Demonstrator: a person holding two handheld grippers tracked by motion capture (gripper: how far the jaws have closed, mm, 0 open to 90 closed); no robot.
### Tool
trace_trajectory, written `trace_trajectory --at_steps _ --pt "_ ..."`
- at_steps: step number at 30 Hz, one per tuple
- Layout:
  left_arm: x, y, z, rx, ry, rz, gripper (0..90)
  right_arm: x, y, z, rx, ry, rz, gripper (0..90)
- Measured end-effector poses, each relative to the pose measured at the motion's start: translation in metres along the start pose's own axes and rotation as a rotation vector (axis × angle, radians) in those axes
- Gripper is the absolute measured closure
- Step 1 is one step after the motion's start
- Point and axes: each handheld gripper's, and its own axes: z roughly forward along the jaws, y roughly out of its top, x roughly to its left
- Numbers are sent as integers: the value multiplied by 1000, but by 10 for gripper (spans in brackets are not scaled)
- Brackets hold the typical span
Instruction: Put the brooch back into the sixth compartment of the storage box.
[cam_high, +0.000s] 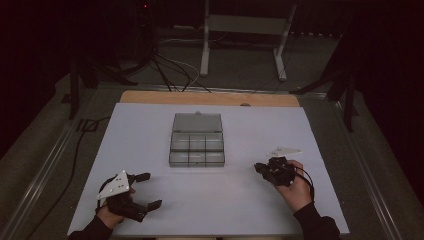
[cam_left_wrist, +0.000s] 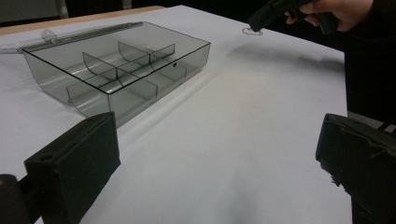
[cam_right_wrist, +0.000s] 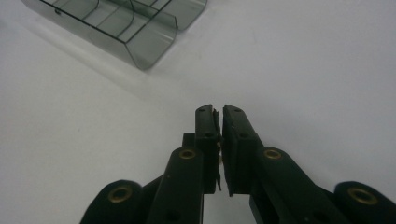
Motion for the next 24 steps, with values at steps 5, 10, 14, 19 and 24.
trace_trajectory --at_steps 5,10,14,19,24 --pt "0 0 0 1 -1 2 11 4 8 0 -6 6 -14 853" --pt "0 0 0 -1 -2 0 11 8 14 1 -9 10 -29 853" --pt "0 0 0 -3 -5 1 11 10 19 2 -14 12 -41 853" --pt "0 0 0 0 -1 -2 11 12 29 3 -27 17 -52 853" --pt "0 0 0 2 -1 0 11 15 37 4 -36 21 -65 853"
